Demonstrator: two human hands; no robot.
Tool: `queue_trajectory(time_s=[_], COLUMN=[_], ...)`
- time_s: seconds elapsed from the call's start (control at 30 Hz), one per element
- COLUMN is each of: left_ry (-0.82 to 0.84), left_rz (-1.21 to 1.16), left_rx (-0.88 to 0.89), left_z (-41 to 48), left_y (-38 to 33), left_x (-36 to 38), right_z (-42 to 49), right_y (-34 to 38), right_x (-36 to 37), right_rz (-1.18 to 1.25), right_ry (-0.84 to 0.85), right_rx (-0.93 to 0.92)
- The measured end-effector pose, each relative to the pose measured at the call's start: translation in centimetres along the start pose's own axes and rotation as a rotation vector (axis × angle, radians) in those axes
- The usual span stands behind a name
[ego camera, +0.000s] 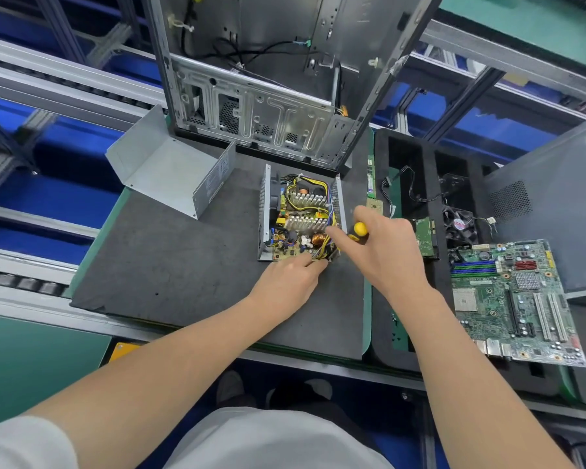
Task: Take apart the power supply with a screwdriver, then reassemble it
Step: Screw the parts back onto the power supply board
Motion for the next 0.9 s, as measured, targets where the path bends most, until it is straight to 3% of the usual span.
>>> queue_trajectory(time_s=[0.27, 0.47, 0.67, 0.9], left_ry=[0.003, 0.003, -0.029, -0.034], left_rz=[0.025, 0.020, -0.006, 0.001], left_rx=[-0.002, 0.011, 0.021, 0.020], left_z=[0.0, 0.0, 0.2, 0.1], left_y=[0.1, 0.1, 0.0, 0.1], left_x=[0.3, 0.3, 0.3, 0.4], right_z=[-0.7, -0.5, 0.0, 0.5], right_y=[-0.3, 0.0, 0.7, 0.8], right_x=[-0.2, -0.5, -0.4, -0.7], right_rz=[0.295, 0.059, 0.118, -0.077], right_ry=[0.230, 0.032, 0.191, 0.106], right_rx=[-0.040, -0.058, -0.132, -0.078])
Point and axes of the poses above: each hand's wrist, its own z-axis towards the middle knuckle, its own x-axis out of the palm, y = z × x, the point moved 4 cm from there along z, towards the middle knuckle, and after that the axes turned 8 degrees about z, right-handed, at the moved point
